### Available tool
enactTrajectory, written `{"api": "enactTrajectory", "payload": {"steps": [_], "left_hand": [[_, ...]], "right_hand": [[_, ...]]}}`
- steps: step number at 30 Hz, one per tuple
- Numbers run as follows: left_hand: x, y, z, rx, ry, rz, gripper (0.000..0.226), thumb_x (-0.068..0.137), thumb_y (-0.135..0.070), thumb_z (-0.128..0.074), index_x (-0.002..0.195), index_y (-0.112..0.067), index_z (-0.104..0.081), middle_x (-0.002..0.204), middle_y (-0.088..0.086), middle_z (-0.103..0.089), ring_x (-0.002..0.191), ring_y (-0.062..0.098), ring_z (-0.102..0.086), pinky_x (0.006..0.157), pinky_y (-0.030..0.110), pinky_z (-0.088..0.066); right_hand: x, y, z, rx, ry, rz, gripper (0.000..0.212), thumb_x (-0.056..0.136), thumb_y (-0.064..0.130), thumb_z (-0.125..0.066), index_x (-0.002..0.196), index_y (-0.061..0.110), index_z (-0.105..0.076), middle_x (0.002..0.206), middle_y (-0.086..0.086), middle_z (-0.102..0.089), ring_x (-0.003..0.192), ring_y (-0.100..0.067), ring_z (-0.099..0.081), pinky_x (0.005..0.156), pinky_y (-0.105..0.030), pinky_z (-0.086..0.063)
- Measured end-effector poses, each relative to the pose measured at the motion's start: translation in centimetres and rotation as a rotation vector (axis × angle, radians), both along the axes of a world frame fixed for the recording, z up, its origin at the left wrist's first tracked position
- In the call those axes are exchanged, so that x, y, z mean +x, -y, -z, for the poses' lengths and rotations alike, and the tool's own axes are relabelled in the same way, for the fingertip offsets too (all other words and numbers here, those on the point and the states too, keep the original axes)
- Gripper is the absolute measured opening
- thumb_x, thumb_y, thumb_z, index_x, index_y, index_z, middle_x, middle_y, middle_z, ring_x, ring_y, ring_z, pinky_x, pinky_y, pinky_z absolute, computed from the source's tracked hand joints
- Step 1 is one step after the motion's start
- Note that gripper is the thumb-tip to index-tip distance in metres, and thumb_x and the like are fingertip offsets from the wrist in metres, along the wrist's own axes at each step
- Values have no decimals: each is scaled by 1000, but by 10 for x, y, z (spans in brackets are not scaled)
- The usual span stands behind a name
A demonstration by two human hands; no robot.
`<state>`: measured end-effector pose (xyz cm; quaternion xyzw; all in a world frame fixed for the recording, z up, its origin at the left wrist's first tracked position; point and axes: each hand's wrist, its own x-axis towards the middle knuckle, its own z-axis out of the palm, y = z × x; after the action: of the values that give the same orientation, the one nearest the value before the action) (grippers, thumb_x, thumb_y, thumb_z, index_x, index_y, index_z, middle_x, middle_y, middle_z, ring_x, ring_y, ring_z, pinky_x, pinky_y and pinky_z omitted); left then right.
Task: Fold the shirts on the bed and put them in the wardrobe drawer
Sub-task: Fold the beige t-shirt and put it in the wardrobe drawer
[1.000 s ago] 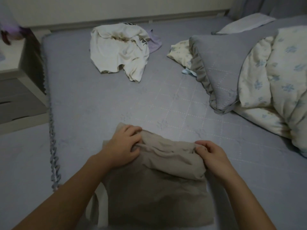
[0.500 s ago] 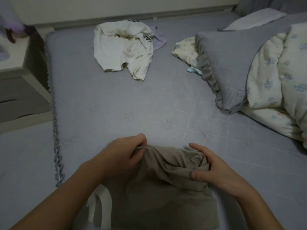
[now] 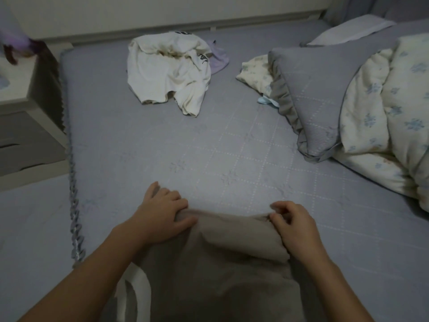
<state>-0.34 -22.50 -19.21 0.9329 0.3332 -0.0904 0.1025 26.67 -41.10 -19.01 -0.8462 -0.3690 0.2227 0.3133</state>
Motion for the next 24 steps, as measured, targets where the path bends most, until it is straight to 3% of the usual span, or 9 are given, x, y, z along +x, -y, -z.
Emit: {"api": "enactTrajectory", "payload": {"steps": [2, 6, 8, 11, 13, 15, 18, 21, 24], "left_hand": [[-16, -6, -7, -149, 99, -36, 59, 78, -82, -30, 98, -35, -60, 93, -18, -60, 93, 4, -53, 111, 40, -26], [-35, -18, -31, -481, 330, -146, 32, 68, -66, -65, 83, -38, -61, 74, -15, -62, 68, 5, -58, 67, 27, -47], [-35, -17, -41, -482, 423, -136, 30, 68, -60, -69, 82, -34, -64, 69, -8, -62, 62, 8, -57, 62, 28, -47], [-32, -18, -47, -537, 493, -141, 34, 72, -60, -69, 84, -28, -68, 62, -3, -58, 55, 7, -54, 55, 22, -43], [-32, -23, -42, -496, 376, -214, 32, 75, -63, -67, 83, -32, -67, 64, -10, -60, 60, 2, -55, 57, 20, -43], [-32, -22, -31, -389, 62, -318, 33, 82, -64, -60, 87, -32, -62, 80, -12, -63, 78, 8, -60, 69, 25, -46], [-28, 2, -11, -159, -225, -465, 38, 90, -65, -46, 101, -29, -54, 109, -1, -60, 103, 21, -57, 89, 36, -44], [-21, 28, -8, 134, 106, -438, 29, 90, -36, -56, 116, -24, -60, 125, 7, -57, 117, 29, -53, 107, 48, -34], [-5, 63, -11, 164, 467, -259, 44, 91, -30, -46, 131, -20, -58, 148, 10, -47, 139, 29, -40, 115, 54, -26]], "right_hand": [[-9, 7, -5, 69, -15, 23, 28, 87, 39, -66, 113, 29, -65, 107, 13, -62, 100, -6, -59, 92, -32, -49], [-26, 26, -8, -69, 128, -104, 53, 74, 57, -72, 122, 44, -53, 112, 24, -55, 105, -2, -49, 99, -34, -36], [-27, 30, -9, -48, 171, -153, 40, 75, 47, -76, 110, 49, -56, 106, 30, -58, 102, 0, -53, 98, -32, -36], [-22, 34, -11, 131, 21, -105, 32, 77, 26, -78, 96, 48, -64, 101, 29, -66, 96, 6, -61, 85, -12, -44], [-16, 32, -9, 162, -32, -45, 30, 79, 24, -77, 100, 43, -66, 102, 23, -68, 96, 5, -61, 81, -14, -46], [-16, 27, -1, 101, -4, -37, 33, 82, 22, -75, 109, 38, -65, 107, 18, -64, 100, 0, -59, 87, -20, -45], [-25, 15, 5, -28, 35, -22, 42, 89, 19, -68, 130, 23, -57, 124, 0, -52, 115, -18, -53, 100, -27, -40], [-36, 9, -2, -74, 231, 16, 49, 92, 23, -62, 139, 21, -50, 145, -5, -44, 135, -25, -39, 113, -37, -26], [-74, 11, -10, -47, 470, -103, 58, 97, 36, -49, 149, 14, -37, 161, -6, -27, 150, -25, -17, 120, -43, -2]]}}
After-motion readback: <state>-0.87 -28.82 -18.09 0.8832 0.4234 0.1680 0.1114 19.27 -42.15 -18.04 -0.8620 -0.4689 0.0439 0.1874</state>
